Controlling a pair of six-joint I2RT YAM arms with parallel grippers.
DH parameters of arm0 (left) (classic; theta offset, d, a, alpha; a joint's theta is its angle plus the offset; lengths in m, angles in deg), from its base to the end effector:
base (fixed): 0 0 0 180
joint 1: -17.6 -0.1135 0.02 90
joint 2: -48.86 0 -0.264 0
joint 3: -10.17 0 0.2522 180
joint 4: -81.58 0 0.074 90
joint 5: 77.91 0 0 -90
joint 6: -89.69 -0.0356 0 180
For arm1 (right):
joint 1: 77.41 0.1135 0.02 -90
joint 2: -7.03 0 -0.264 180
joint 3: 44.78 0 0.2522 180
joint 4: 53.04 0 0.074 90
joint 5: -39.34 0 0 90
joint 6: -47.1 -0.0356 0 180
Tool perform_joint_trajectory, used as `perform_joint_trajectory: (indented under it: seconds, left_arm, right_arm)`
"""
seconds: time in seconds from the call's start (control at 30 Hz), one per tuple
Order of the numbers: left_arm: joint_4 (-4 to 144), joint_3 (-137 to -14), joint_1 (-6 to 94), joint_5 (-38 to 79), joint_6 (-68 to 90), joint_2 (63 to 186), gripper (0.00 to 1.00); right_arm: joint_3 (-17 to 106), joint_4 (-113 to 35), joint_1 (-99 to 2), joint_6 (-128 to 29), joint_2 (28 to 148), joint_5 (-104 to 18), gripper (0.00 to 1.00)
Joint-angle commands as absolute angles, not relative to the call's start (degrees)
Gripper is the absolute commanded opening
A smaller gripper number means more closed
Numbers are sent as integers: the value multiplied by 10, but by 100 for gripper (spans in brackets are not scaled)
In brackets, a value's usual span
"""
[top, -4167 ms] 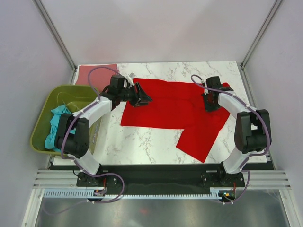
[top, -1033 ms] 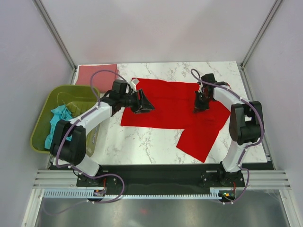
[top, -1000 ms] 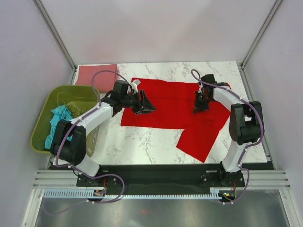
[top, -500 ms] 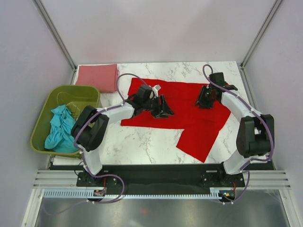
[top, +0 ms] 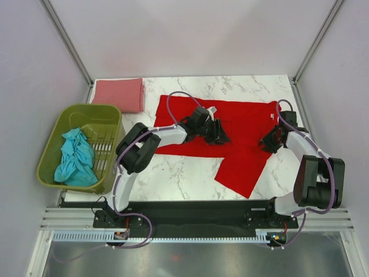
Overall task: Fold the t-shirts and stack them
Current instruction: Fold the tshirt
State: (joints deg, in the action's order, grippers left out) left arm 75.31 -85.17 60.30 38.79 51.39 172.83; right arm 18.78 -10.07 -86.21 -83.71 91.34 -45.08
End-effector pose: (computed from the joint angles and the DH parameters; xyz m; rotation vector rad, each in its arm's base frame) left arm 0.3387 -0.3343 0.1511 0.1111 2.4871 -1.3441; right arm 0.2754 -0.0391 0.1887 1.1095 2.4742 0.3015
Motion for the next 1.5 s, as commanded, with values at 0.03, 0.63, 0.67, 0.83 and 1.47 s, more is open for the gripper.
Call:
perform_joint_trajectory:
  seconds: [0.03, 0.63, 0.67, 0.83, 1.47]
  left_arm:
    - [778, -897, 611, 364, 544, 1757, 50]
    - [781, -932, 633, 332, 550, 1800, 49]
    - [781, -931, 633, 329, 552, 1801, 48]
    - [781, -946, 634, 331, 569, 1817, 45]
    - [782, -980, 637, 335, 572, 1843, 43]
  right_arm:
    - [166, -155, -865, -903, 908, -435, 36]
    - [106, -201, -908, -966, 839, -478, 40]
    - [105, -206, -908, -969, 839, -479, 41]
    - [96, -231, -909, -991, 869, -449, 42]
    - [50, -294, -909, -1040, 899, -427, 43]
